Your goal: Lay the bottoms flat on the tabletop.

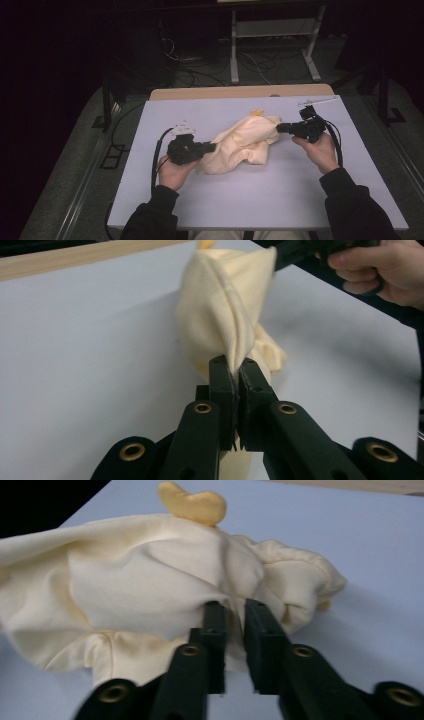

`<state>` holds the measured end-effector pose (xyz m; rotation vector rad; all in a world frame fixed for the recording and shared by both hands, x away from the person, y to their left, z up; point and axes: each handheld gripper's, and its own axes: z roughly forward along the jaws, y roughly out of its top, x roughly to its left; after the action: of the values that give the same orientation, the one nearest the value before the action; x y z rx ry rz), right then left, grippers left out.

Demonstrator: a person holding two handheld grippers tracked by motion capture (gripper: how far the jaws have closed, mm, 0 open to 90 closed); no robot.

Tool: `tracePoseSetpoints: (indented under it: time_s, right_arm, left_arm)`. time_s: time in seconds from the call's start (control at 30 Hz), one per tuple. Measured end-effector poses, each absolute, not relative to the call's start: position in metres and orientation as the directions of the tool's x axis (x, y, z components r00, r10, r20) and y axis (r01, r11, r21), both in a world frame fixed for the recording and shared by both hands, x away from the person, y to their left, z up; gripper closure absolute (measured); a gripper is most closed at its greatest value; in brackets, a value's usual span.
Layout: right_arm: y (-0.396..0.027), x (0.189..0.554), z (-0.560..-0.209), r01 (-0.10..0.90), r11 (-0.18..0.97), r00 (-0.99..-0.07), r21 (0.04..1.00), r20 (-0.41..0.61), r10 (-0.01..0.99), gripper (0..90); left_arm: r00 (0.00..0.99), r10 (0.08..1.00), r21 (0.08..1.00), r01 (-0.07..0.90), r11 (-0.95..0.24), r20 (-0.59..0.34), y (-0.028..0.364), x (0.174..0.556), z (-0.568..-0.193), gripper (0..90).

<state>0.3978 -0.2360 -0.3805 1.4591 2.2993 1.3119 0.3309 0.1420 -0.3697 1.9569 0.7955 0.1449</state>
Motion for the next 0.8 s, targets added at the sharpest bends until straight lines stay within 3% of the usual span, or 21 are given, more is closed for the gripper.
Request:
tracePoseSetpoints:
  time_s: [0.23,0.43,0.67,0.8]
  right_arm:
    - [-0.233,0.390,-0.367,0.665,0.069,-0.525,0.744,0.399,0.752,38.8]
    - [-0.208,0.390,-0.352,0.684,0.039,-0.565,0.729,0.495,0.660,22.2]
    - [-0.160,0.398,-0.348,0.687,0.141,-0.589,0.713,0.432,0.683,21.6]
    - [-0.148,0.404,-0.356,0.724,0.172,-0.561,0.668,0.426,0.710,27.7]
  left_arm:
    - [0.814,0.537,0.823,0.451,-0.346,-0.221,0.117,0.326,-0.371,84.9]
    - [0.849,0.480,0.818,0.430,-0.382,-0.222,0.090,0.320,-0.375,84.9]
    - [0.884,0.419,0.819,0.390,-0.420,-0.207,0.064,0.312,-0.375,84.9]
    - [0.897,0.397,0.814,0.373,-0.445,-0.194,0.056,0.308,-0.377,84.8]
